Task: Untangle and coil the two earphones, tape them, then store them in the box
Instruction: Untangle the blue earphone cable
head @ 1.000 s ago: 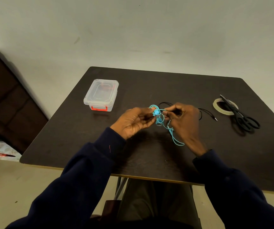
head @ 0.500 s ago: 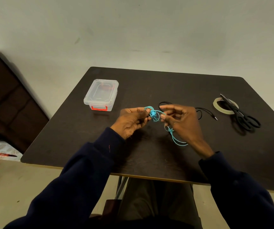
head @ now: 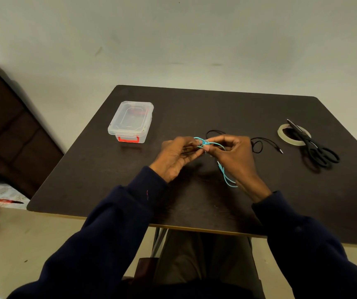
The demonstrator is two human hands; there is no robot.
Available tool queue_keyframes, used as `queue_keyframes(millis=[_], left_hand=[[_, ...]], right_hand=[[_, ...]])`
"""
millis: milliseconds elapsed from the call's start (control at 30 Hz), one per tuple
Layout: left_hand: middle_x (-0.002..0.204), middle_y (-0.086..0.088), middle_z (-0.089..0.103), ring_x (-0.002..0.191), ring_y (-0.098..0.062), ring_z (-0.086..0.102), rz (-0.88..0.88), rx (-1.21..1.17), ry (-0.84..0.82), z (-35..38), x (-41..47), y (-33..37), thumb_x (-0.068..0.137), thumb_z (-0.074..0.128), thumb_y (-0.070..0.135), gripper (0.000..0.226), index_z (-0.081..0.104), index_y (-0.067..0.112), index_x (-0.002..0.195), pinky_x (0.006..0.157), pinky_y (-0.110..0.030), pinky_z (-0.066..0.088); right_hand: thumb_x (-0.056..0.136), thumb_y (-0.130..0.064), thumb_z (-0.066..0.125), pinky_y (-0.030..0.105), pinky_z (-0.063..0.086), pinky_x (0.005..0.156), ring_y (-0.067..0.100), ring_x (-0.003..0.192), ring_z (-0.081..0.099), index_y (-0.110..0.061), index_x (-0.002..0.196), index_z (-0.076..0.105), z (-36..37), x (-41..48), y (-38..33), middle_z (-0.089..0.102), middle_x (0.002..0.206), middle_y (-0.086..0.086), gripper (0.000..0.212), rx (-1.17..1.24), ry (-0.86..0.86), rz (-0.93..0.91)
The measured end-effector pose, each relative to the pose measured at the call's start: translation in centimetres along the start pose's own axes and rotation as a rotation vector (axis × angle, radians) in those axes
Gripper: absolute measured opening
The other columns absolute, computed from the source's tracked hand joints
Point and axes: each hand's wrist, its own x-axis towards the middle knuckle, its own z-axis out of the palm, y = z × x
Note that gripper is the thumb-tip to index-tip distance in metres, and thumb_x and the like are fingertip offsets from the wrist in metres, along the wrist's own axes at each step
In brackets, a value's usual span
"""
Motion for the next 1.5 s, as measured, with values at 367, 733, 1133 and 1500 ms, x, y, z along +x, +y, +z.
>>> queue_keyframes(millis=[367, 733, 1133, 1500], left_hand=[[0.096, -0.024, 0.070, 0.084, -0.030, 0.071, -0.119, -0.130, 0.007, 0.4, 0.1, -1.2, 0.086, 0.061, -0.017, 0.024, 0.061, -0.008, 0.109, 0.076, -0.039, 0.062], [0.097, -0.023, 0.075, 0.097, -0.032, 0.074, 0.068, -0.078, 0.036, -0.5, 0.5, -1.3, 0.086, 0.064, -0.013, 0.015, 0.068, -0.011, 0.100, 0.087, -0.040, 0.061], [0.097, -0.023, 0.075, 0.086, -0.031, 0.076, 0.018, -0.263, 0.074, -1.3, 0.1, -0.5, 0.088, 0.069, -0.003, 0.009, 0.069, -0.004, 0.097, 0.076, -0.042, 0.063], [0.098, -0.009, 0.079, 0.094, -0.026, 0.076, 0.283, 0.063, 0.054, 0.4, 0.4, -2.0, 0.087, 0.074, 0.004, 0.012, 0.073, -0.004, 0.097, 0.074, -0.033, 0.063]], right_hand=[[0.088, 0.007, 0.067, 0.023, 0.055, 0.073, 0.017, 0.094, 0.073, -0.008, 0.102, 0.078, 0.8, -0.4, 0.4, 0.079, 0.101, 0.008, 0.023, 0.282, -0.005, 0.168], [0.083, -0.016, 0.083, 0.030, 0.060, 0.076, 0.006, 0.081, 0.073, -0.017, 0.091, 0.082, -0.8, -0.3, 0.0, 0.077, 0.086, -0.008, 0.008, -0.186, 0.111, -0.106], [0.093, -0.005, 0.069, 0.016, 0.053, 0.084, 0.007, 0.093, 0.072, -0.011, 0.096, 0.080, -2.7, -1.1, -0.4, 0.078, 0.093, -0.005, 0.012, -0.036, 0.079, -0.028], [0.079, -0.017, 0.086, 0.021, 0.059, 0.077, 0.004, 0.084, 0.074, -0.014, 0.107, 0.075, -2.1, -0.7, -0.4, 0.077, 0.094, -0.005, 0.030, -0.180, -0.083, -0.018]])
